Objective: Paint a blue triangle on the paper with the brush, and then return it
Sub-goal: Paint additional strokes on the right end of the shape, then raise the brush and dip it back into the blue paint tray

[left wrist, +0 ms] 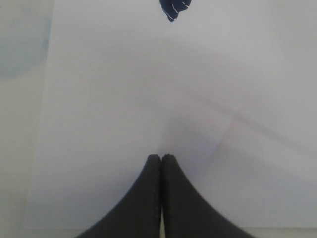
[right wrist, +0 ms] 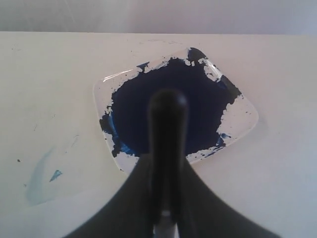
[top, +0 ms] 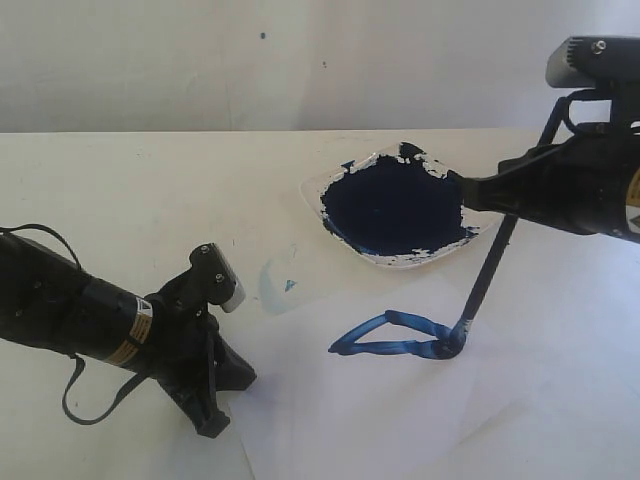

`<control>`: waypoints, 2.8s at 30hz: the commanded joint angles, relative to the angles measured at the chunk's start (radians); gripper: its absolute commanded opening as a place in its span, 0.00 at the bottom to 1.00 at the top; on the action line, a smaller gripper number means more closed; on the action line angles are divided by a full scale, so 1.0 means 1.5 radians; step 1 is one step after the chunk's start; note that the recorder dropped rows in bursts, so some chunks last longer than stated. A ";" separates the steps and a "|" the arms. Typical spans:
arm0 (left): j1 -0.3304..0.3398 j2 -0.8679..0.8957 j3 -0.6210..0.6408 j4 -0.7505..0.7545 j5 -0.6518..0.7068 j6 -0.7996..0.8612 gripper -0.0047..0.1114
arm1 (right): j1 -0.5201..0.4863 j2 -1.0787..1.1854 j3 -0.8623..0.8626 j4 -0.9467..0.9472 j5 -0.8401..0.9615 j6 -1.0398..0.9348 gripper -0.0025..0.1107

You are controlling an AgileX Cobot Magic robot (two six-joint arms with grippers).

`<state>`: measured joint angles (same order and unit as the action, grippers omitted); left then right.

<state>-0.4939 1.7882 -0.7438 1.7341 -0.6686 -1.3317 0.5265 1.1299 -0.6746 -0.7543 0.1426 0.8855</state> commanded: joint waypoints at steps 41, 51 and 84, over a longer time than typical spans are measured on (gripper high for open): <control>-0.004 0.003 -0.002 0.007 -0.026 0.001 0.04 | 0.001 -0.075 -0.022 -0.178 -0.137 0.198 0.02; -0.004 -0.101 -0.012 0.007 0.001 0.019 0.04 | -0.002 -0.066 -0.023 -0.186 -0.230 0.204 0.02; -0.004 -0.541 0.069 0.007 0.162 -0.079 0.04 | -0.234 0.218 -0.294 -0.462 -0.402 0.812 0.02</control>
<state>-0.4963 0.9862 -0.6485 1.7375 -0.4353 -1.4191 0.1911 1.4377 -1.1025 -1.5219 -0.5547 2.0246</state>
